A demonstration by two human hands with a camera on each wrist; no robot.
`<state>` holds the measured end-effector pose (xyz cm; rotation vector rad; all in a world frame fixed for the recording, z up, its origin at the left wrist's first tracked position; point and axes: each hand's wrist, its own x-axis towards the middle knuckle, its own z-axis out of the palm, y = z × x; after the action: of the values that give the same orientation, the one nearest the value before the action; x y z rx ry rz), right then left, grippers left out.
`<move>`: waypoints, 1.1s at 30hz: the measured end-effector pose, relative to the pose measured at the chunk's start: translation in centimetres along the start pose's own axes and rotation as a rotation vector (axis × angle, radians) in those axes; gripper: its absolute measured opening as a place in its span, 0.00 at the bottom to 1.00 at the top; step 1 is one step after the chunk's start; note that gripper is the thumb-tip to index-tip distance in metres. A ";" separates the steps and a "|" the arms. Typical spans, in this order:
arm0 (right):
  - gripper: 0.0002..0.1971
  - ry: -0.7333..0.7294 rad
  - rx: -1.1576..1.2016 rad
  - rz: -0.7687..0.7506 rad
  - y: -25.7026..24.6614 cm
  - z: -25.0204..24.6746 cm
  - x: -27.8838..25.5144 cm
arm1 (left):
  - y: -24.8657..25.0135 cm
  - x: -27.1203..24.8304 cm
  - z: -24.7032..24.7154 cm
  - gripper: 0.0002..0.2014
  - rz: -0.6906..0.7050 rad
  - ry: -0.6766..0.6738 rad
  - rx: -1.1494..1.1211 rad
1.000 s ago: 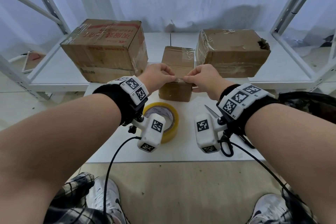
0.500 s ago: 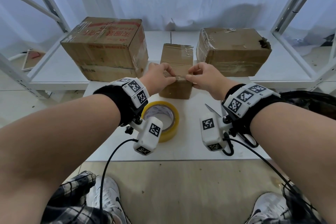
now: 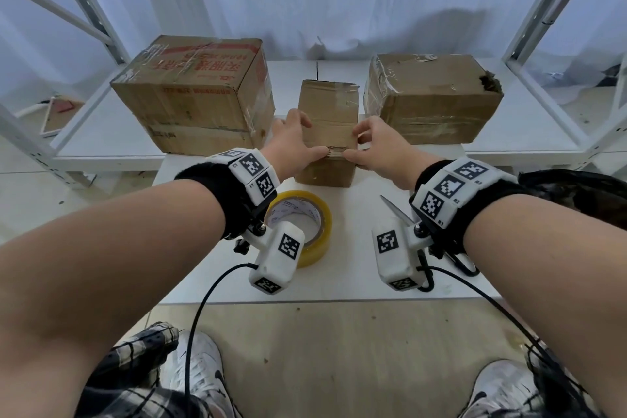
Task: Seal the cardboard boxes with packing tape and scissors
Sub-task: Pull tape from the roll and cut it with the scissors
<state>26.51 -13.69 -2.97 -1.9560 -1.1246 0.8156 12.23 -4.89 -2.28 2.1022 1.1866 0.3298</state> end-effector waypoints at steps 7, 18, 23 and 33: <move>0.29 -0.050 0.010 0.027 0.1 -0.1 -0.1 | 0.5 -0.1 0.4 0.09 0.084 -0.054 0.053; 0.09 -0.013 -0.234 -0.048 -1.1 -0.1 0.1 | 1.0 0.3 -0.5 0.06 0.085 -0.035 0.174; 0.05 -0.026 -0.278 -0.082 -1.1 -0.2 0.6 | 1.8 0.3 -0.7 0.11 0.270 -0.039 0.501; 0.08 -0.126 -0.088 -0.034 -0.4 -1.3 0.3 | 3.0 0.9 -0.3 0.14 0.249 -0.111 0.684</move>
<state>27.51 -13.63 -1.99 -1.9741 -1.2833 0.8950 14.49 -5.09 -0.20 2.8247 1.0640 -0.1090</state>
